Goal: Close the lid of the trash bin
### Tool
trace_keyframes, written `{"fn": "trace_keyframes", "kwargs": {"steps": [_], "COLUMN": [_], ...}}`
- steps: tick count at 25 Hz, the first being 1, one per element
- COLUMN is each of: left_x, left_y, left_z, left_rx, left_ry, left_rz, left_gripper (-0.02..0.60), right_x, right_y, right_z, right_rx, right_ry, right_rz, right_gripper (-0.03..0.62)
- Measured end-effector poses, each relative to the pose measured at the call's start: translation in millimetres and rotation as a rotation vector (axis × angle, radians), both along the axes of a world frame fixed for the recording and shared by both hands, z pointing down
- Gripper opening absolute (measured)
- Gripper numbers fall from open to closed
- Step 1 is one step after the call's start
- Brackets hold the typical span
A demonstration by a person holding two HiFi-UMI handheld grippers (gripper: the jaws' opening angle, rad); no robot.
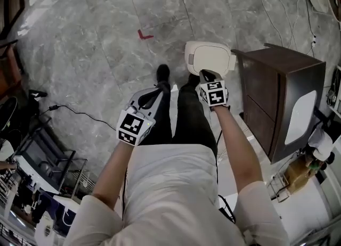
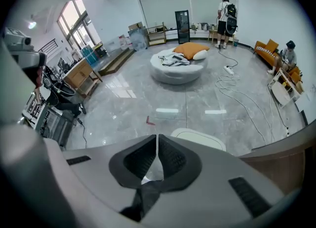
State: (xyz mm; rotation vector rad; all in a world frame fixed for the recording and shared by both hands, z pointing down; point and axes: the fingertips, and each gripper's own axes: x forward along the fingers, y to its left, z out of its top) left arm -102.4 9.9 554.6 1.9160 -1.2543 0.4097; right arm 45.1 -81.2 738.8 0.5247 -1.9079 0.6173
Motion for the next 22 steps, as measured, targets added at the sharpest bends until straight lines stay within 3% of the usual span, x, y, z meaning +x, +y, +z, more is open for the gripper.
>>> {"fn": "trace_keyframes", "kwargs": {"steps": [4, 9, 17, 22], "left_x": [-6.2, -6.8, 6.0, 10.4], "left_y": [2.7, 7.5, 4.5, -5.3], "left_z": [-20.2, -37.1, -61.7, -85.0], "left_rx": [0.006, 0.003, 0.037, 0.062], "left_ry": [-0.007, 0.071, 0.067, 0.07], "left_rz": [0.011, -0.016, 0.096, 0.094], "left_gripper": [0.018, 0.018, 0.018, 0.018], "right_x": [1.7, 4.5, 24.2, 52.9], "right_y": [-0.3, -4.9, 0.7, 4.2], "right_z": [-41.1, -104.0, -192.8, -238.3], "right_rx": [0.043, 0.16, 0.279, 0.347], "right_ry": [-0.024, -0.08, -0.149, -0.183], "right_rz": [0.037, 0.113, 0.199, 0.26], "right_gripper": [0.031, 0.029, 0.029, 0.029]}}
